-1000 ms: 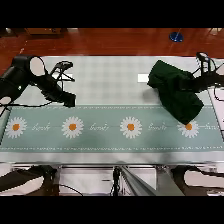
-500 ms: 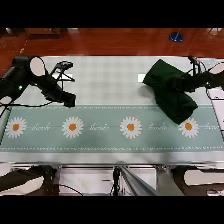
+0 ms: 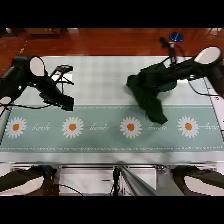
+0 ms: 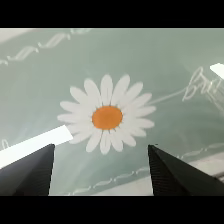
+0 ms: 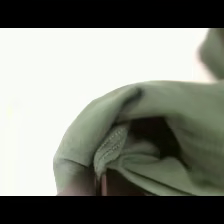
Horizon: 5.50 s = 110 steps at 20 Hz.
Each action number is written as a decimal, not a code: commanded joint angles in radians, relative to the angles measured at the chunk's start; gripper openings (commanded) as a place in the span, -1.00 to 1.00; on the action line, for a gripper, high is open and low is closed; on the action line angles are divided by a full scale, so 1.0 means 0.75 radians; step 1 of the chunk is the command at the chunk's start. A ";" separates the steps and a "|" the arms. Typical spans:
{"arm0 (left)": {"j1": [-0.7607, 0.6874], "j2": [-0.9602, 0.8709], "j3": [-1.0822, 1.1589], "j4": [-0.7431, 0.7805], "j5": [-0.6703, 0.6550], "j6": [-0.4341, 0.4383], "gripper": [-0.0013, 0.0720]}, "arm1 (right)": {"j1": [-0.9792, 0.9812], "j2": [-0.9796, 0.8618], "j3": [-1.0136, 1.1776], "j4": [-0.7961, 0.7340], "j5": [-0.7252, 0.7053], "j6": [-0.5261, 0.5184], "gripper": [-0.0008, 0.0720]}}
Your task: Fold the shirts.
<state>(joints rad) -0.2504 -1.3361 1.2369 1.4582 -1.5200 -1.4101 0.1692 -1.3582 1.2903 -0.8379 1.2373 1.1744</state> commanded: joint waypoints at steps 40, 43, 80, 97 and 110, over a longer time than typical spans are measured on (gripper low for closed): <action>-0.129 -0.072 -0.658 -1.107 0.720 0.599 1.00 | -0.349 -0.415 0.224 -0.212 -0.071 0.113 0.66; -0.204 -0.151 -0.650 -1.132 0.797 0.598 1.00 | -0.349 -0.414 0.224 -0.197 -0.077 0.108 0.66; -0.215 -0.241 -0.455 -1.112 0.521 0.355 -0.87 | -0.316 -0.188 0.248 0.086 -0.222 -0.044 -0.93; 0.168 0.669 0.596 -0.681 0.064 0.071 -0.88 | -0.324 0.652 0.522 -0.550 -0.238 0.256 -0.93; 0.170 0.730 1.055 -0.836 -0.296 -0.327 -0.88 | -0.324 0.719 0.932 -0.650 0.133 0.316 -0.94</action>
<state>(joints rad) -0.1242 -0.7891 2.0010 0.9249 -1.6936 -1.5761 -0.0734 -0.8185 1.9484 -1.3148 1.3003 1.4010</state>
